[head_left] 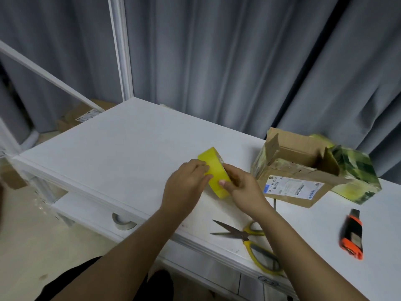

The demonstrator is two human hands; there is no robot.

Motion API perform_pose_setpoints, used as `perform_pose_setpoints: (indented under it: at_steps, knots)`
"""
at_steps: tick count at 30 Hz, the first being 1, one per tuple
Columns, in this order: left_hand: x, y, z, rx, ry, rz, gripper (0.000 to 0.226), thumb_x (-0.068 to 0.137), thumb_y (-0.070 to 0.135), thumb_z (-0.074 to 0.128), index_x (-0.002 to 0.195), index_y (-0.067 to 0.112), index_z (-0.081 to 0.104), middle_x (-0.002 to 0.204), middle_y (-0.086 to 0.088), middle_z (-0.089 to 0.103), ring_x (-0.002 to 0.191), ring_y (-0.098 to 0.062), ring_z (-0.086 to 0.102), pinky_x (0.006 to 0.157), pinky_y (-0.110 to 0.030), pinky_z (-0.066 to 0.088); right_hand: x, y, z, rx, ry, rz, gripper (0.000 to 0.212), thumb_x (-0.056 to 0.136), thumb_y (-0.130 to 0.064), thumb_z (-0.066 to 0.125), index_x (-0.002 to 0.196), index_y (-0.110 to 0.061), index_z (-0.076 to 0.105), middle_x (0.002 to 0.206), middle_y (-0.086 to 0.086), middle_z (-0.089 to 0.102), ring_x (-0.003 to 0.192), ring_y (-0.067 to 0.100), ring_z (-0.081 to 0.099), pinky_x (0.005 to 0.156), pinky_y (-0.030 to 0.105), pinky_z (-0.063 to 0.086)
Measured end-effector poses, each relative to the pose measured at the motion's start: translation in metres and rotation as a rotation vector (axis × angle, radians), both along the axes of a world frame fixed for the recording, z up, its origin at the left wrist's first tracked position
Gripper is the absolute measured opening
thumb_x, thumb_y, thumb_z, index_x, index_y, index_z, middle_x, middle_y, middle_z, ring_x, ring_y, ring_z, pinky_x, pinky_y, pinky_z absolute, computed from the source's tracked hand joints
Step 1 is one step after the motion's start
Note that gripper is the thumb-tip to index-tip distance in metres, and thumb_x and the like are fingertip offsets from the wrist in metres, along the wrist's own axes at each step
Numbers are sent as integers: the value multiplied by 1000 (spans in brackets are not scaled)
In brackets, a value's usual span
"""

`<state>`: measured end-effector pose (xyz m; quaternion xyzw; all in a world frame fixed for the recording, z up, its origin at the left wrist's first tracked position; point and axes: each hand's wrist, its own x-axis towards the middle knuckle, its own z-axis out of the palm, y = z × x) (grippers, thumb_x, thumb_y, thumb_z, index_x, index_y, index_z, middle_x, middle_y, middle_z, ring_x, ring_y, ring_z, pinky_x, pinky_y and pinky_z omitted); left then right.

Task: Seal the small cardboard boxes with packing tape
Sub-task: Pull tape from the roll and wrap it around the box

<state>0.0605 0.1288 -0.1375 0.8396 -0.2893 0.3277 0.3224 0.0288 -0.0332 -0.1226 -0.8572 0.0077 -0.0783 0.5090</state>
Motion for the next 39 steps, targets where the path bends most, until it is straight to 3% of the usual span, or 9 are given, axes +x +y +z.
perform_pose_setpoints:
  at_steps: [3, 5, 8, 12, 17, 25, 32, 35, 39]
  knots:
    - [5, 7, 7, 167, -201, 23, 3, 76, 9, 72, 77, 7, 72, 84, -7, 71, 67, -26, 66, 48, -29, 50, -3, 13, -1, 146, -46, -27, 36, 88, 2, 61, 109, -27, 65, 107, -8, 70, 101, 7, 64, 96, 33, 49]
    - [4, 6, 9, 208, -199, 33, 15, 64, 1, 81, 74, 6, 70, 79, -6, 70, 63, -25, 65, 45, -30, 47, -4, 17, -2, 193, -66, -77, 37, 87, 1, 63, 101, -33, 66, 101, -12, 71, 96, 6, 65, 94, 34, 51]
    - [5, 6, 21, 259, -90, 57, 13, 71, -1, 75, 75, 6, 65, 74, -8, 64, 62, -26, 60, 47, -32, 46, -4, 18, -3, 180, -46, -90, 30, 88, -2, 64, 109, -24, 67, 106, -7, 71, 101, 7, 65, 95, 32, 50]
    - [18, 19, 28, 143, 235, -14, 16, 97, 16, 48, 95, 8, 62, 97, -7, 61, 90, -27, 58, 73, -35, 43, -11, 9, 0, 156, -39, -46, 34, 89, -1, 62, 116, -22, 66, 102, -18, 69, 96, -6, 63, 82, 13, 48]
    - [6, 17, 21, 35, 360, -128, 41, 78, 44, 72, 110, 20, 64, 113, 8, 57, 103, -9, 53, 81, -28, 45, -16, 5, 2, 218, -47, -46, 31, 89, 2, 60, 113, -18, 65, 100, -12, 72, 94, 0, 66, 78, 13, 49]
    - [3, 7, 23, -46, 360, -144, 13, 86, 18, 69, 96, 14, 76, 105, 2, 68, 96, -16, 63, 79, -30, 50, -23, 9, -2, 295, -55, -72, 31, 89, 1, 62, 117, -12, 63, 109, 1, 71, 99, 4, 65, 86, 18, 50]
    - [-4, 5, 31, 333, -96, -79, 3, 79, 7, 67, 76, 6, 68, 80, -8, 68, 66, -28, 63, 47, -32, 49, -23, 10, -4, 390, -55, -121, 33, 87, 2, 64, 117, -11, 62, 109, 2, 70, 97, 1, 66, 80, 14, 50]
    - [-4, 2, 34, 381, 1, -101, 20, 66, -13, 64, 79, 2, 62, 80, -14, 61, 68, -32, 57, 53, -36, 46, -26, 7, -4, 274, -71, -54, 37, 88, 1, 62, 114, -26, 63, 107, -13, 70, 104, 1, 64, 84, 15, 48]
    - [0, 7, 39, 342, 248, -133, 27, 76, -10, 46, 88, 13, 49, 92, -4, 48, 86, -26, 47, 65, -34, 38, -28, -8, -3, 39, 16, 57, 45, 92, -6, 59, 134, -22, 55, 127, -8, 62, 120, 6, 55, 103, 28, 42]
